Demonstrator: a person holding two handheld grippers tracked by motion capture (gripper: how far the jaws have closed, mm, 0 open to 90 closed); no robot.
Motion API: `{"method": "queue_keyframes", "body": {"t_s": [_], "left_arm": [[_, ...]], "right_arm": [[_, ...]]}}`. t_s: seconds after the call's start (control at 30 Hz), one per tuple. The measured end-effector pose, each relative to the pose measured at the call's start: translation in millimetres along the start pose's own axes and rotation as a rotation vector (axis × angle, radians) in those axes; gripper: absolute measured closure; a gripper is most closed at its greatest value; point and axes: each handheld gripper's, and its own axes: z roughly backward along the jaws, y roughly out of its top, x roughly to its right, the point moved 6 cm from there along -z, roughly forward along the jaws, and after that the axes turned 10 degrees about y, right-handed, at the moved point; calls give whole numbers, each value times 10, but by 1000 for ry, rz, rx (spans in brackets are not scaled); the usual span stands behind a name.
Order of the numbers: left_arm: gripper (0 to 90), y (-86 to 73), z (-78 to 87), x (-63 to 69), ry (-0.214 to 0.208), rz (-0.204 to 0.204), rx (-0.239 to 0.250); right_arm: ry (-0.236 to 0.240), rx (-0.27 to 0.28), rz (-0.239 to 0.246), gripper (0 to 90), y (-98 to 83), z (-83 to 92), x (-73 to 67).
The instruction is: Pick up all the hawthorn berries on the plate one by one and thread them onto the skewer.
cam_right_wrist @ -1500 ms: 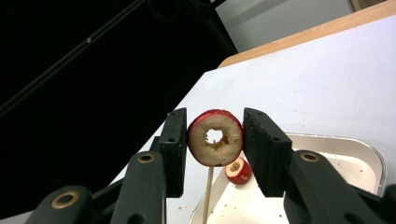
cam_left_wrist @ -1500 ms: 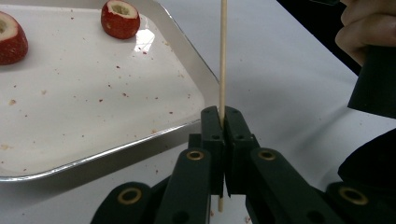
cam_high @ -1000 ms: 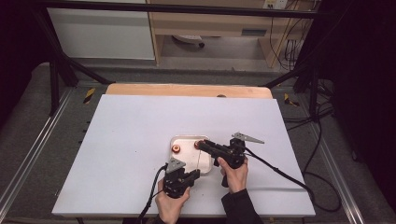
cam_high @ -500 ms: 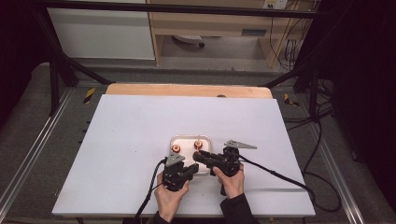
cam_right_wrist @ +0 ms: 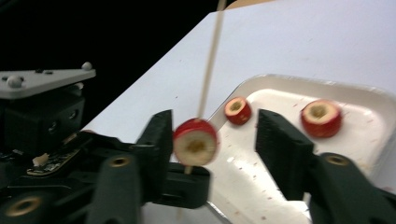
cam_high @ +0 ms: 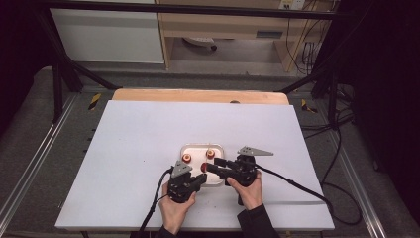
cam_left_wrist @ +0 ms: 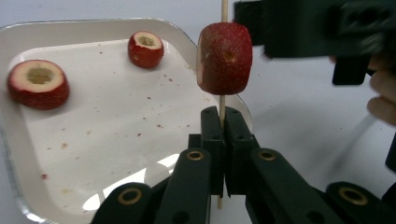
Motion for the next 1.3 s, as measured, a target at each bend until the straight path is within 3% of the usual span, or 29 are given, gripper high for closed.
{"method": "queue_keyframes", "body": {"t_s": [0.03,0.07,0.13,0.2,0.23,0.3,0.4,0.87,1.3], "left_arm": [[884,-2,25,-24,9,-5,4],[884,-11,75,-71,18,-23,5],[884,-27,118,-110,27,-39,3],[884,-35,135,-130,32,-47,3],[884,-44,149,-146,33,-55,1],[883,-59,178,-184,37,-65,-4],[883,-72,218,-225,42,-83,-4],[882,-127,303,-308,28,-119,-9],[882,-156,363,-410,34,-126,-13]], "right_arm": [[0,0,0,443,0,0,0],[-40,-10,23,366,78,61,31],[-76,-30,40,280,120,101,71],[-90,-45,45,249,135,117,92],[-120,-89,72,186,151,151,149],[-136,-108,84,162,157,165,177],[-172,-192,113,91,158,198,269],[-233,-408,183,46,143,172,361],[-280,-532,205,74,316,-115,420]]}}
